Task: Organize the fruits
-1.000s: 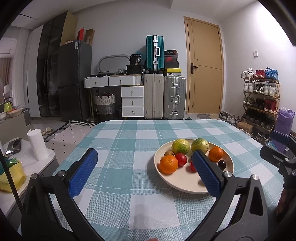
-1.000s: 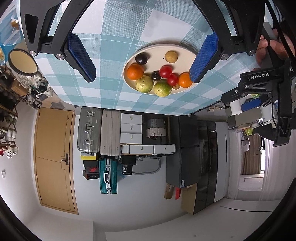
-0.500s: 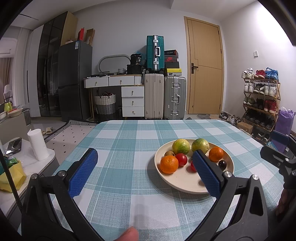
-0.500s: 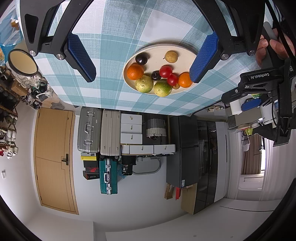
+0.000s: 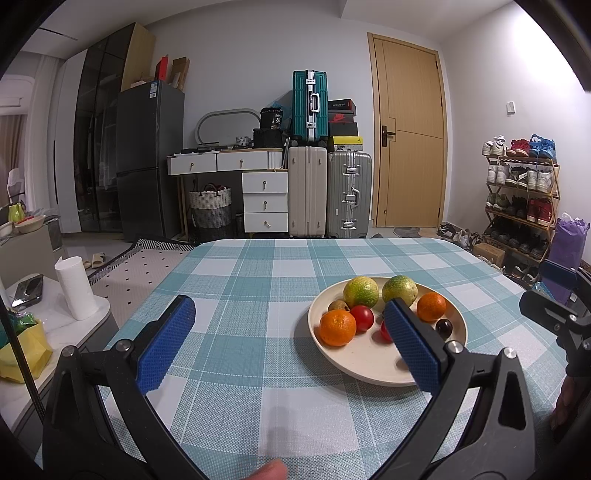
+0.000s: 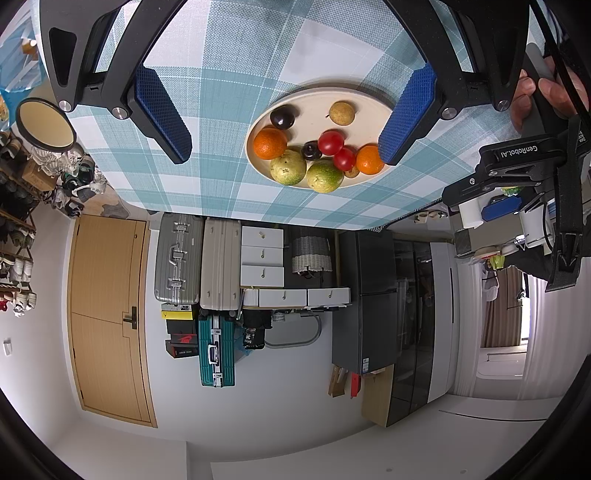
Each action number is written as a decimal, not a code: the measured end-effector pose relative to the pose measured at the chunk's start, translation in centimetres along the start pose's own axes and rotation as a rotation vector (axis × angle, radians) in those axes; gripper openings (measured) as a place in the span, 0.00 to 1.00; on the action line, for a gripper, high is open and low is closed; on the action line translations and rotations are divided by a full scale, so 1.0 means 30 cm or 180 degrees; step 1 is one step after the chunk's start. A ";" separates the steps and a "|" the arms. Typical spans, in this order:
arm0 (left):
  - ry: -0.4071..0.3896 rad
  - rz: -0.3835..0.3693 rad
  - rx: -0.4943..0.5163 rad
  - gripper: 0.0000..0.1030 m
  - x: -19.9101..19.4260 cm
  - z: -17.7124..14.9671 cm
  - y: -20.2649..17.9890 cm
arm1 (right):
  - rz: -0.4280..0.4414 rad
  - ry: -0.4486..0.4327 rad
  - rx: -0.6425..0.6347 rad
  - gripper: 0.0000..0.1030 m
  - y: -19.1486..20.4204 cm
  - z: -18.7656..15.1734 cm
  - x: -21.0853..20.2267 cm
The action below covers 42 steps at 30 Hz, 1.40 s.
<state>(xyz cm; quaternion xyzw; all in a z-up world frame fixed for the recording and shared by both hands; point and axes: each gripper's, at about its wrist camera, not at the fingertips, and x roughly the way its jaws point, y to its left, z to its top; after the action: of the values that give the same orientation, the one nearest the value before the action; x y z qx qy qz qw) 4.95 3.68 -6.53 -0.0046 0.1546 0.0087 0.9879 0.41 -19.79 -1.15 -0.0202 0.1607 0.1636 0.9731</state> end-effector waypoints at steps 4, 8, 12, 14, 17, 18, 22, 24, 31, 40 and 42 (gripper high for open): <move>0.0000 0.0000 0.0000 0.99 0.007 -0.003 -0.003 | 0.0000 0.0000 0.0000 1.00 -0.001 0.000 0.001; -0.0001 0.0000 0.0000 0.99 -0.001 0.000 0.000 | 0.0000 0.0000 0.0001 1.00 -0.001 0.000 0.001; -0.0001 0.0000 -0.0001 0.99 -0.001 0.000 0.000 | 0.0000 0.0000 0.0000 1.00 0.000 0.000 0.000; -0.0001 0.0000 -0.0001 0.99 0.005 -0.003 -0.002 | 0.0000 0.0000 0.0000 1.00 0.000 0.000 0.000; -0.0001 0.0000 -0.0001 0.99 0.000 -0.001 0.000 | -0.0001 0.0000 0.0000 1.00 -0.001 -0.001 0.001; -0.0001 0.0000 -0.0001 0.99 0.005 -0.003 -0.002 | -0.0001 0.0000 0.0000 1.00 0.000 0.000 0.000; -0.0001 0.0000 -0.0001 0.99 0.001 -0.002 0.000 | 0.0000 0.0000 0.0000 1.00 0.000 -0.001 0.001; -0.0002 0.0000 -0.0002 0.99 0.004 -0.003 -0.002 | 0.0000 0.0000 0.0000 1.00 -0.001 -0.001 0.001; -0.0002 0.0000 -0.0001 0.99 0.005 -0.003 -0.002 | 0.0000 0.0000 0.0000 1.00 -0.001 -0.001 0.000; -0.0002 0.0000 -0.0004 0.99 0.000 -0.002 0.001 | 0.0000 0.0000 0.0001 1.00 -0.001 -0.001 0.000; -0.0002 0.0000 -0.0002 0.99 -0.003 -0.001 0.002 | 0.0000 0.0000 0.0001 1.00 0.000 -0.001 0.000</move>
<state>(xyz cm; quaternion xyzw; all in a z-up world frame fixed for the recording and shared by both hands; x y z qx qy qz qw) 4.86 3.74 -6.52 -0.0050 0.1543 0.0087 0.9880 0.40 -19.80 -1.17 -0.0200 0.1608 0.1635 0.9731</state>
